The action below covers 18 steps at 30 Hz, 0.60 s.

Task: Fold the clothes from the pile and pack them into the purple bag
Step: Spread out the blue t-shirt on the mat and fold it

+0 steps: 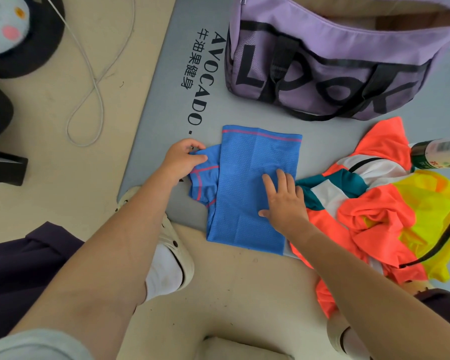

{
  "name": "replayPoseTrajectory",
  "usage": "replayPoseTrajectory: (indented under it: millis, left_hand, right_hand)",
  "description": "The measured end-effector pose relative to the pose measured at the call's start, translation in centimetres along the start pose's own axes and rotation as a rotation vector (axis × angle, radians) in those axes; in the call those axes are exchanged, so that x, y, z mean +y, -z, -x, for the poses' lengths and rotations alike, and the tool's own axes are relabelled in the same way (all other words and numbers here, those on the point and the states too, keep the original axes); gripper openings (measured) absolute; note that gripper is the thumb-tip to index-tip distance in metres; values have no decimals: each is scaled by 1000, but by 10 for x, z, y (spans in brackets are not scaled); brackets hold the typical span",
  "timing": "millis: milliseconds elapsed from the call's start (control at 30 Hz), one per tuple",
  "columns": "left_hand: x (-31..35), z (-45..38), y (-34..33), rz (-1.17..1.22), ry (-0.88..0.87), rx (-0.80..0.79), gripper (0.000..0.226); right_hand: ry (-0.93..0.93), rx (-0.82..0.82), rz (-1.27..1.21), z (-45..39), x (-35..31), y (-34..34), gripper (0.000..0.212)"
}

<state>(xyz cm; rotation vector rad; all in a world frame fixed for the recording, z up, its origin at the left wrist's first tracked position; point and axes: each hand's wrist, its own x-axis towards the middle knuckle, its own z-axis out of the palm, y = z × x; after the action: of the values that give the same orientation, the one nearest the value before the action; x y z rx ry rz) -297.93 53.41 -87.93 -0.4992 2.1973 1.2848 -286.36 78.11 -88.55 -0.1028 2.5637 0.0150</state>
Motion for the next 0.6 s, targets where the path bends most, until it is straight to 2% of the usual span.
replayPoseTrajectory:
  millis: [233, 333, 433, 600]
  left_hand:
    - [-6, 0, 7, -37, 40, -33, 20]
    - [-13, 1, 14, 73, 76, -7, 19]
    - [-23, 5, 21, 157, 126, 62, 34]
    - [-28, 20, 17, 303, 157, 110, 39]
  right_hand:
    - [5, 0, -4, 1, 0, 0, 101]
    - [6, 0, -8, 1, 0, -1, 101]
    - [8, -4, -3, 0, 0, -1, 101]
    - [8, -7, -1, 0, 0, 0, 101]
